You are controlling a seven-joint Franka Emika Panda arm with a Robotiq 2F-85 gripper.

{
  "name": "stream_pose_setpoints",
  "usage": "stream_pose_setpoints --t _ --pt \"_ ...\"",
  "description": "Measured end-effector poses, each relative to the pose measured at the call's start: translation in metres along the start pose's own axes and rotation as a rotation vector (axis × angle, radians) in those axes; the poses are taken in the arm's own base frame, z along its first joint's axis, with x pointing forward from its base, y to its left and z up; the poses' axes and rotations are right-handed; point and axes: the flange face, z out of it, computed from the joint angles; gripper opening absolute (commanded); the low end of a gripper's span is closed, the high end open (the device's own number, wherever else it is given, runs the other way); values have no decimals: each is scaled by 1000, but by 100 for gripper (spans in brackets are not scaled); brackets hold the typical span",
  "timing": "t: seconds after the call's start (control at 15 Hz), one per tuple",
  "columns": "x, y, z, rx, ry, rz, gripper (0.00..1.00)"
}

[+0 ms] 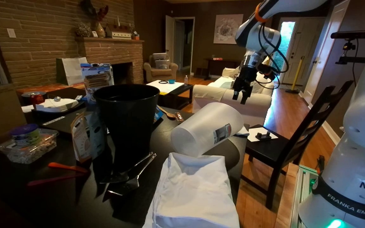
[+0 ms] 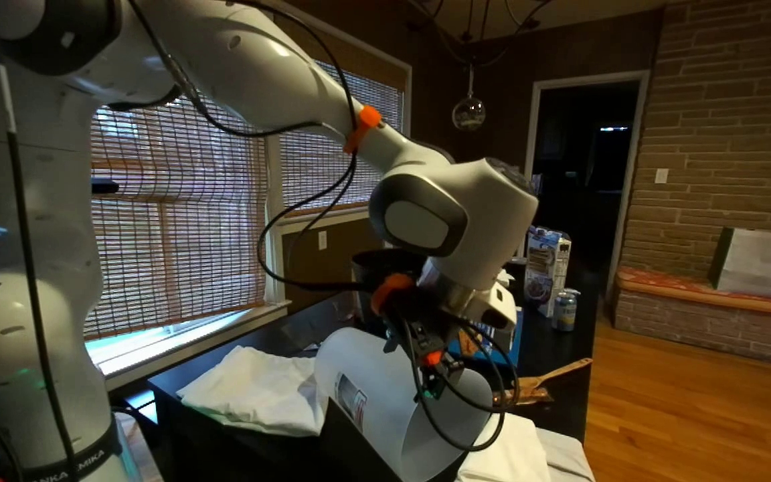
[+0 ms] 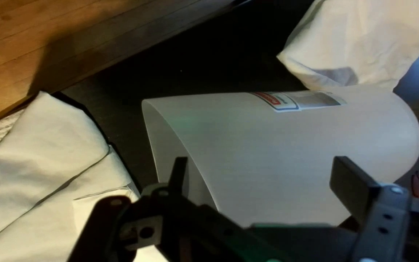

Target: Put the white container upright

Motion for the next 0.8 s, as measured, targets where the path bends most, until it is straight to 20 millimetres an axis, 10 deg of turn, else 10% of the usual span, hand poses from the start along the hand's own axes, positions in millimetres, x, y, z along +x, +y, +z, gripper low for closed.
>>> stream_pose_setpoints --t 0.47,0.8 --pt "32 19 26 116 65 19 100" --pt "52 24 37 174 111 32 52"
